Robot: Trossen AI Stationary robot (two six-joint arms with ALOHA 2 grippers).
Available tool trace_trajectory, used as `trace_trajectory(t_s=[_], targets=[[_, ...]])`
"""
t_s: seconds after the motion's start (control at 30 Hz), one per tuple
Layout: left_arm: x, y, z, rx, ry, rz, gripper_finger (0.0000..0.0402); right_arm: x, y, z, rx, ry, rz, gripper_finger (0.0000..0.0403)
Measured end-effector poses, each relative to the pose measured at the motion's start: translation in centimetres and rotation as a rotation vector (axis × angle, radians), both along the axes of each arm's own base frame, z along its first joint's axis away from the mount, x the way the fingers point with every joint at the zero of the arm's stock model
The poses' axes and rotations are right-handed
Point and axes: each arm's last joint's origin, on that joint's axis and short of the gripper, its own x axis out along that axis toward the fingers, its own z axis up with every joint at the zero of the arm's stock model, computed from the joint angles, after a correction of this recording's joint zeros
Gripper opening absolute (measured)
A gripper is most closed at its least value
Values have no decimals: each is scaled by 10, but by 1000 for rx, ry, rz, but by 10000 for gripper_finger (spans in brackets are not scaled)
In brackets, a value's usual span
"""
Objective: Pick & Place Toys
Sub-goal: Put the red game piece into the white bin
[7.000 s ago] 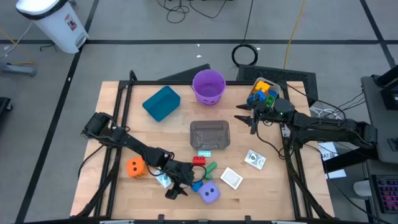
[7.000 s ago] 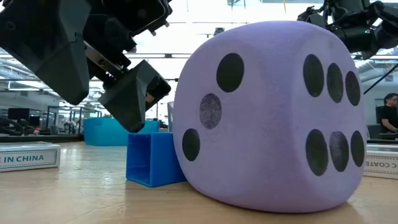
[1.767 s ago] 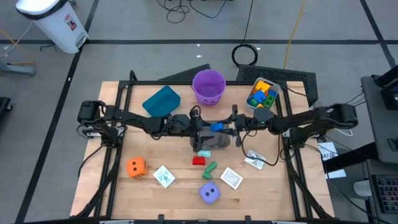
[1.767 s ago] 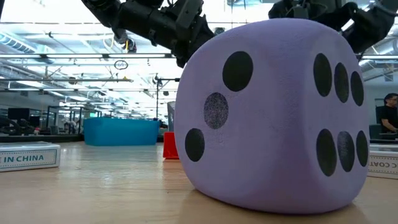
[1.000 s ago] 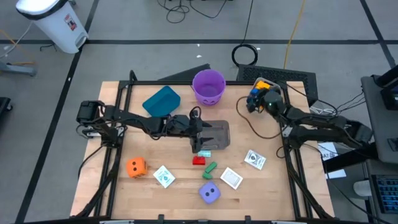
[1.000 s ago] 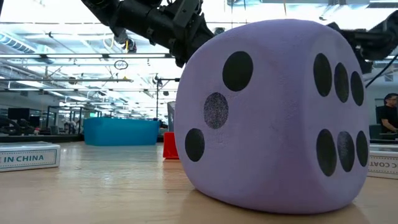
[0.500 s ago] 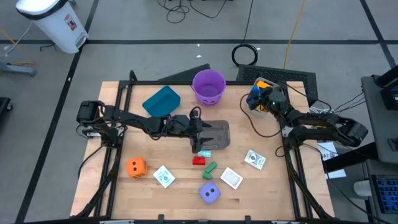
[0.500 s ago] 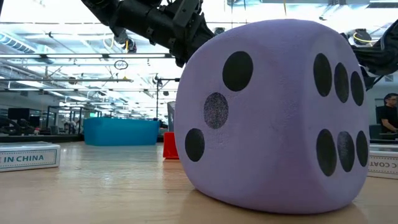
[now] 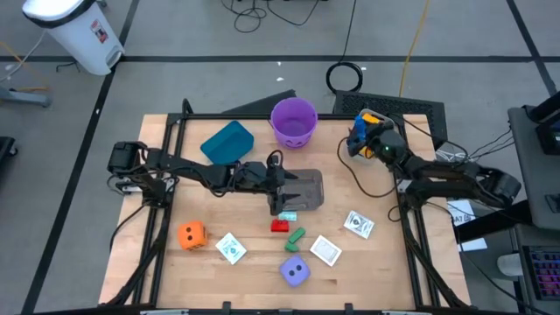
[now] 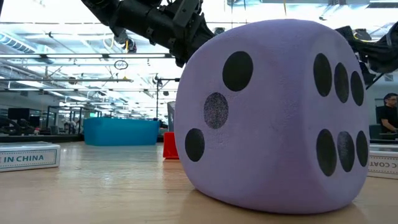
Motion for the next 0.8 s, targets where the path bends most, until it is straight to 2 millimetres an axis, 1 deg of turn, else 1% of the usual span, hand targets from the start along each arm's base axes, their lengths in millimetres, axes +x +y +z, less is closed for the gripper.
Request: trace_trajectory(t_s=[0.2, 0.33, 0.43, 0.6, 0.7, 0.8], targets=[[0, -1, -1, -32, 13, 2, 280, 7, 18, 17, -66, -82, 103, 272], [-3, -9, -7, -68, 72, -59, 280, 9, 28, 25, -96, -127, 160, 272], [-6, -23, -12, -60, 130, -159, 280, 9, 33, 28, -105, -143, 182, 270], [-12, -54, -16, 37, 176, -319, 280, 10, 34, 28, -105, -145, 187, 268], [-18, -70, -20, 72, 228, -332, 280, 10, 34, 27, -100, -141, 186, 267], [-26, -78, -29, 102, 300, -301, 280, 10, 34, 27, -99, -142, 186, 267]])
